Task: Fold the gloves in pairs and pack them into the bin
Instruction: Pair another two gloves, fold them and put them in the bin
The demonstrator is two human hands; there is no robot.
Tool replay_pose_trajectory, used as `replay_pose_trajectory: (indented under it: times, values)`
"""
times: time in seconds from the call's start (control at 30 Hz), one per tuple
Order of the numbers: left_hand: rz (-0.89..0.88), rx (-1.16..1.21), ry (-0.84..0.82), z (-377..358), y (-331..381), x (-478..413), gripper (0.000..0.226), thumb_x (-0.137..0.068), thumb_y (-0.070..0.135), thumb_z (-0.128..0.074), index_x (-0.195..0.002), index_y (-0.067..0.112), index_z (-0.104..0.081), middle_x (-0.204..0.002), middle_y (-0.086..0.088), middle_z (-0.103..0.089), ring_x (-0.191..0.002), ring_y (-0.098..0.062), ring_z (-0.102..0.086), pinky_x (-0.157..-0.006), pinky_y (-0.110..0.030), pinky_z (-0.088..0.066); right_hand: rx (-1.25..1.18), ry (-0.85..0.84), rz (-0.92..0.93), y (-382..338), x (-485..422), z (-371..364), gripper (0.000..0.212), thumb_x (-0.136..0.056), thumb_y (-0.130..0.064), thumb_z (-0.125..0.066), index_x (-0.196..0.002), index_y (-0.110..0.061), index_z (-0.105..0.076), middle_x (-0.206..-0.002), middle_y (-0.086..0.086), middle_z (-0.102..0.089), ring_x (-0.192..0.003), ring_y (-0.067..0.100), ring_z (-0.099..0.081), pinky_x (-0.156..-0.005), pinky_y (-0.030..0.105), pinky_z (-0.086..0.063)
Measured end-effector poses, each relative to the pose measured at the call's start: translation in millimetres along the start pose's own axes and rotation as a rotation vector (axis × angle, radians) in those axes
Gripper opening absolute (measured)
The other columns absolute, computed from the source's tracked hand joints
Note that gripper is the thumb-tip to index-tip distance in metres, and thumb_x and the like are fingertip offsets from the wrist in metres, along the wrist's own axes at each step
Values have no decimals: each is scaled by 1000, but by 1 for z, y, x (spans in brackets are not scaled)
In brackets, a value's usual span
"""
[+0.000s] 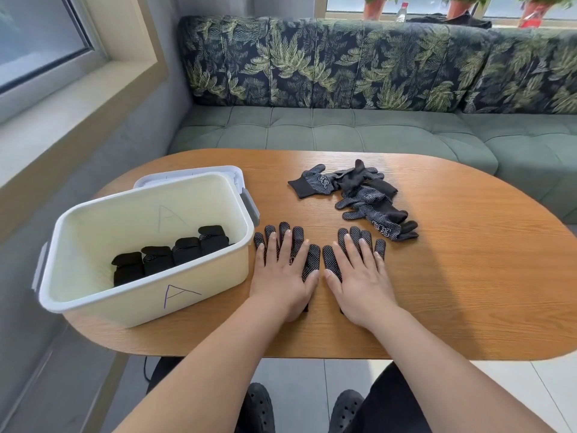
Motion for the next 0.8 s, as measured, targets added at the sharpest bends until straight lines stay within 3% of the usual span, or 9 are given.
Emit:
replay_pose_trajectory:
  times: [0.07, 0.2, 0.27, 0.47, 0.57, 0.67, 0.8]
  values:
    - [-7, 26, 50, 3, 0, 2, 72, -106, 69, -10, -169, 40, 5, -178, -1, 15, -163, -27, 22, -131, -53, 12, -26, 27, 37, 0, 0, 0, 69, -109, -65, -12, -170, -37, 2, -178, -9, 14, -164, 18, 19, -134, 47, 5]
    - [-92, 137, 277, 22, 3, 21, 71, -105, 58, -12, -170, 30, -22, -179, -1, -12, -166, -23, 2, -134, -45, 3, -302, 299, 118, 6, 19, 20, 61, -110, -52, -24, -166, -32, -35, -177, -11, -16, -164, 7, 0, -134, 47, -10]
    - [-161, 162, 306, 22, 6, 33, 67, -107, 54, -19, -168, 29, -28, -178, 2, -16, -165, -20, -2, -134, -41, 2, -279, 334, 108, 9, 32, 19, 59, -110, -51, -29, -163, -29, -41, -176, -9, -22, -164, 7, -5, -134, 46, -13]
    - [-194, 1, 100, -8, 9, 47, 72, -102, 67, -5, -170, 42, -6, -179, 4, 9, -164, -24, 17, -132, -49, 9, -13, 101, 94, -4, 40, -3, 76, -99, -70, 3, -169, -44, -11, -179, -7, 3, -165, 16, 9, -134, 43, 3]
    - [-182, -28, 103, -8, 10, 47, 71, -103, 68, -7, -169, 42, -3, -179, 3, 8, -164, -25, 17, -132, -51, 7, -1, 97, 92, -3, 41, -4, 73, -101, -70, 1, -169, -46, -9, -179, -8, 4, -165, 16, 10, -134, 43, 3]
    - [-175, 14, 161, -2, 11, 53, 69, -105, 63, -12, -170, 38, -12, -180, 3, 1, -165, -23, 13, -133, -50, 4, -58, 246, 103, -4, 48, 4, 61, -109, -61, -15, -164, -43, -34, -177, -9, -19, -166, 16, -6, -134, 43, -7]
    - [-214, 89, 271, 4, 13, 61, 65, -108, 55, -24, -165, 27, -38, -176, 3, -25, -165, -21, -10, -134, -44, -7, -107, 408, 177, -7, 59, 12, 50, -111, -48, -34, -150, -32, -61, -164, -8, -48, -158, 16, -33, -128, 44, -29]
Point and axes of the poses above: each hand's wrist, its own x-axis away from the middle knuckle, its own z-axis out of the back of the hand, y = z × x, the point moved 8 cm from there along -x, towards the middle knuckle
